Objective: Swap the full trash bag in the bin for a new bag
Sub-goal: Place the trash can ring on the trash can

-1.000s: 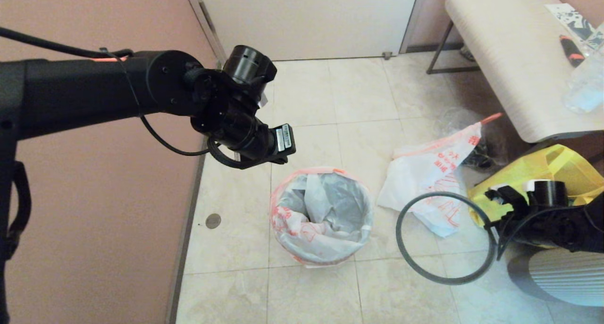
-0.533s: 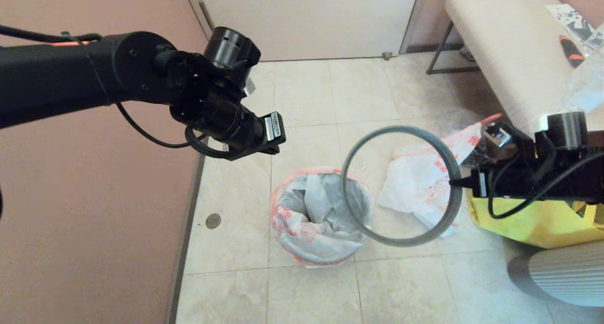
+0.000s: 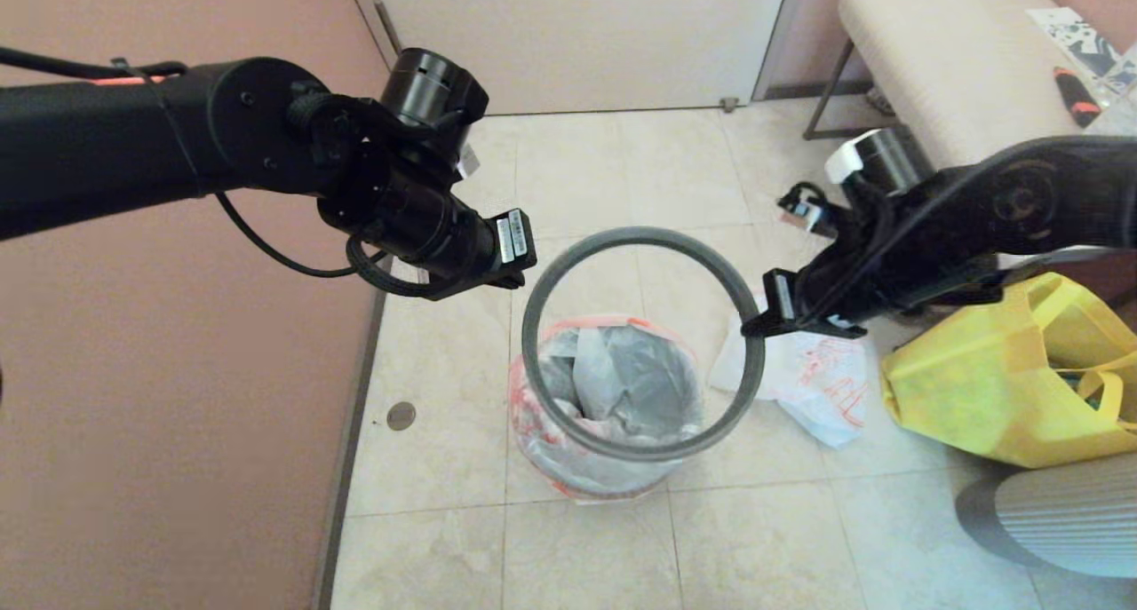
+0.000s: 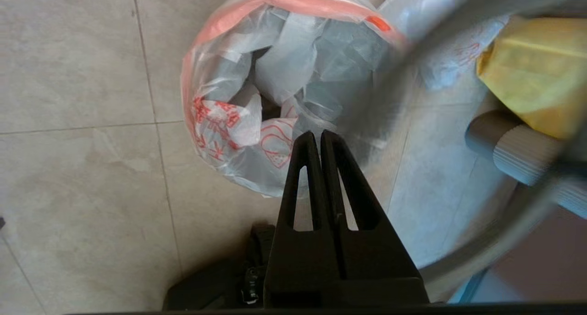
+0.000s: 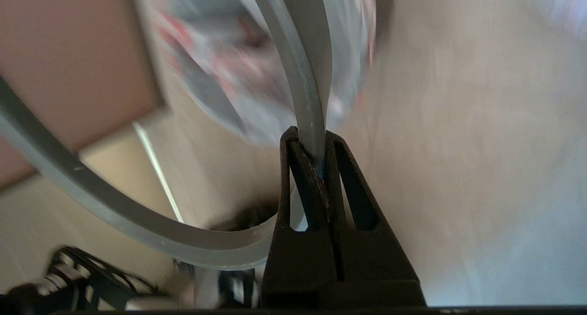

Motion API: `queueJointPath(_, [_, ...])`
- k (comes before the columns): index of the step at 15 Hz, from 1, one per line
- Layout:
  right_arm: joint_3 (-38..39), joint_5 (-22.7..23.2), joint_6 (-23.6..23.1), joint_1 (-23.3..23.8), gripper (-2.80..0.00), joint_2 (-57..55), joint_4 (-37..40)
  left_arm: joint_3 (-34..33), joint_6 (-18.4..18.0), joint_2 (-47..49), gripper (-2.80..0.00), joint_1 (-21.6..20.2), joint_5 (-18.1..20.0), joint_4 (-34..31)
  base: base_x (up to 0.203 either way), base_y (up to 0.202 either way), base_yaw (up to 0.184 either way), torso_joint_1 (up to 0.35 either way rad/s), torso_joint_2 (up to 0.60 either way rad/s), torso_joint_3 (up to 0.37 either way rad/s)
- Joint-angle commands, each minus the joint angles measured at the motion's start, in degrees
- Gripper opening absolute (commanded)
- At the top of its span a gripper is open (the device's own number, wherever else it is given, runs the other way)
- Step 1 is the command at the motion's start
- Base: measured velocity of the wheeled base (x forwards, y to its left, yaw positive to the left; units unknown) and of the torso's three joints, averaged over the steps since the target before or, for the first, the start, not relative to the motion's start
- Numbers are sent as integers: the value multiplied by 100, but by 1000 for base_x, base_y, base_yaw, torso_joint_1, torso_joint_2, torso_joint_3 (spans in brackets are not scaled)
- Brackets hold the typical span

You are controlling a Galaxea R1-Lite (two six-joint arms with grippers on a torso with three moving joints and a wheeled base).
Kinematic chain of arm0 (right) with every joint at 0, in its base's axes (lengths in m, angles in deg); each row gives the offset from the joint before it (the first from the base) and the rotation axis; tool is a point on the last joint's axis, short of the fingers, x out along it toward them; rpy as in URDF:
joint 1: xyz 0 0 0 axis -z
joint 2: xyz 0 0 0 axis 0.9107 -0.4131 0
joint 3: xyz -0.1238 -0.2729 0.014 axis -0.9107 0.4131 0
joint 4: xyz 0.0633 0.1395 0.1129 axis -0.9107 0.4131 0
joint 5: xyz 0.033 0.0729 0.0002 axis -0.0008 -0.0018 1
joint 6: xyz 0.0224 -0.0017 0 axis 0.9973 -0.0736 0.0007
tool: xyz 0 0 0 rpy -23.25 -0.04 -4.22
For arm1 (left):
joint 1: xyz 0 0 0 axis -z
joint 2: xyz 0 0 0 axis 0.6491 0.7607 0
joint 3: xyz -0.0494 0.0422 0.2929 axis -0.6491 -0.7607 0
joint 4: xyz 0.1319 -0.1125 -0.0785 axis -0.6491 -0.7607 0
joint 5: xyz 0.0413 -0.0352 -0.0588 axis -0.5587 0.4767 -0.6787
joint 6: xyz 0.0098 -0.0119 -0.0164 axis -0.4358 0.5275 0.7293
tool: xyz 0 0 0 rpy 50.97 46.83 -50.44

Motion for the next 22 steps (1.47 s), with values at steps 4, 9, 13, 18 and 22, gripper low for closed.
queueJointPath(4, [-751, -801, 229, -616, -280, -1420, 481, 1, 138, -268, -280, -334, 18, 241, 0, 0, 0, 0, 0, 0])
queueJointPath(9, [-1138, -936, 454, -739, -280, -2189, 471, 1, 138, -424, -280, -407, 29, 276, 0, 0, 0, 0, 0, 0])
queueJointPath(13, [-1151, -1284, 478, -734, -280, -2324, 171, 1, 138, -542, -280, -423, 37, 267, 0, 0, 0, 0, 0, 0])
queueJointPath(18, [-1151, -1329, 487, -720, -280, -2249, 19, 1, 138, -587, -280, -410, 46, 257, 0, 0, 0, 0, 0, 0])
queueJointPath(22, [-1152, -1364, 478, -641, -280, -2157, -75, -7, 154, -596, -280, -299, 55, 132, 0, 0, 0, 0, 0, 0])
